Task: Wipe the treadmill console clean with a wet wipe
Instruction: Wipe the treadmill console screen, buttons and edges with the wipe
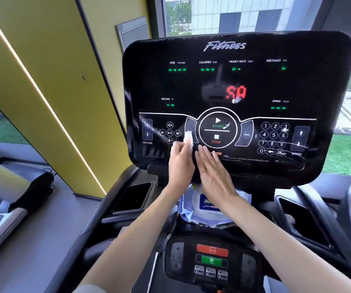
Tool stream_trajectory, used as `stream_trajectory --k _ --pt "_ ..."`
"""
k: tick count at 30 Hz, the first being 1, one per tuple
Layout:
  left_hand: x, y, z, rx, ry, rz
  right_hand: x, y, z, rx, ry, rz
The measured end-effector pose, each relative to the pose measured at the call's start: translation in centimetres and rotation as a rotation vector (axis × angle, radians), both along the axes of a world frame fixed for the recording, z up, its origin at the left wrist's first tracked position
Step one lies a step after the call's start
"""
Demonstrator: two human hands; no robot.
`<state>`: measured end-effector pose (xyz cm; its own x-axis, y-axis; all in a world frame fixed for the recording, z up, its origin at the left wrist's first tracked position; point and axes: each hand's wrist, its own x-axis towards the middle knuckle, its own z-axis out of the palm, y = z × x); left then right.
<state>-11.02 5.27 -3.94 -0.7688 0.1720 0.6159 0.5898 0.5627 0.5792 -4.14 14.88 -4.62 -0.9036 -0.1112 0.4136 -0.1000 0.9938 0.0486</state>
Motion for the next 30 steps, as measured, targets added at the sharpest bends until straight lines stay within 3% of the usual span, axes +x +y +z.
stream_trajectory --k 2,5,7,12,17,23,25,28,30 --pt "-0.9 -1.0 0.3 -0.011 0.017 -0.011 0.8 0.5 -0.6 -0.017 0.016 0.001" --pt "-2.2 -2.9 0.2 0.171 -0.102 0.254 1.7 1.7 -1.5 -0.053 0.013 -0.016" --pt "-1.8 -2.0 0.1 0.203 -0.135 0.323 1.9 2.1 -1.9 -0.04 -0.013 -0.017" --pt "0.0 0.8 0.5 -0.023 0.003 0.011 2.0 2.2 -2.3 0.007 -0.059 0.009" --pt "-1.9 -1.6 0.8 0.214 -0.176 0.351 2.0 2.2 -2.6 -0.026 -0.038 0.018" --pt "0.6 2.4 1.1 -0.058 0.04 -0.087 2.0 2.2 -2.7 -0.003 -0.079 0.008" --pt "-1.4 0.8 2.0 -0.033 0.058 -0.004 1.9 2.2 -2.7 -0.004 -0.097 -0.004" --pt "-3.9 -1.4 3.1 0.195 -0.116 0.32 1.6 2.1 -2.9 -0.021 -0.099 -0.021" --pt "-3.4 -0.5 3.0 0.141 -0.055 0.323 1.6 2.0 -2.9 -0.017 -0.099 -0.027"
